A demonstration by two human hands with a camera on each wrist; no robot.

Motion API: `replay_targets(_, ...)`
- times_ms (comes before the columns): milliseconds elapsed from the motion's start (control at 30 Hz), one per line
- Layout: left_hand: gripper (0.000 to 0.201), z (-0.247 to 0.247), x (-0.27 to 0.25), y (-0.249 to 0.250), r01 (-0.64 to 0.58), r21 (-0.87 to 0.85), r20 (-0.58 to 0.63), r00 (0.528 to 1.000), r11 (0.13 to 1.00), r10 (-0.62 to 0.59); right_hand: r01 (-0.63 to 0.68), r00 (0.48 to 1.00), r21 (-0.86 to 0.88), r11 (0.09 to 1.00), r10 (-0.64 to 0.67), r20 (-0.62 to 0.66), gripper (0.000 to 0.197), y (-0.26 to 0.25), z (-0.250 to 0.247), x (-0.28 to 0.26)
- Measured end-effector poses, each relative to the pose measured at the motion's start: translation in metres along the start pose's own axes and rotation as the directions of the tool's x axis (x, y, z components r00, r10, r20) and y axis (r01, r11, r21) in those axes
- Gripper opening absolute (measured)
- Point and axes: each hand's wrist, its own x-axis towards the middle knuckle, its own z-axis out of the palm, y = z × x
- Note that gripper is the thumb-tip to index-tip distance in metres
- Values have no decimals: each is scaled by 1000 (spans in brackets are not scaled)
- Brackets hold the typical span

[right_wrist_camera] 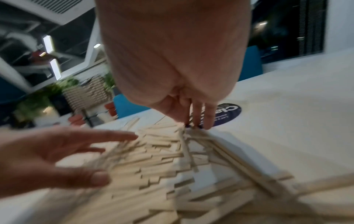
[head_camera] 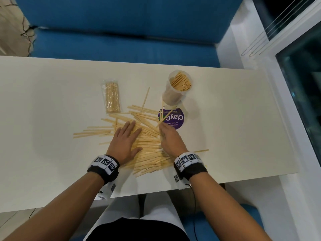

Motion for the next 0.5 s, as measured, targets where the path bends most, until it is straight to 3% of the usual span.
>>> replay_targets(133, 62, -8, -6, -2, -8, -85, -109, 994, 996, -2, -149, 967, 235, 960, 191, -166, 61, 11, -16, -16)
replay_targets(233, 55, -12, -14, -3, 8, -119, -170, 985, 993, -28, -268, 920, 320, 909, 340, -194, 45, 25, -24, -30)
replay_targets(400, 93, -12, -19, 3, -71, -8, -87, 994, 997, 70, -522, 811, 280, 806, 571, -130, 39, 33, -22, -58)
replay_targets(500, 100, -9, -13, 15, -119, 48, -41, 992, 992, 121, -649, 736, 256, 716, 677, -27, 28, 39, -15, -75)
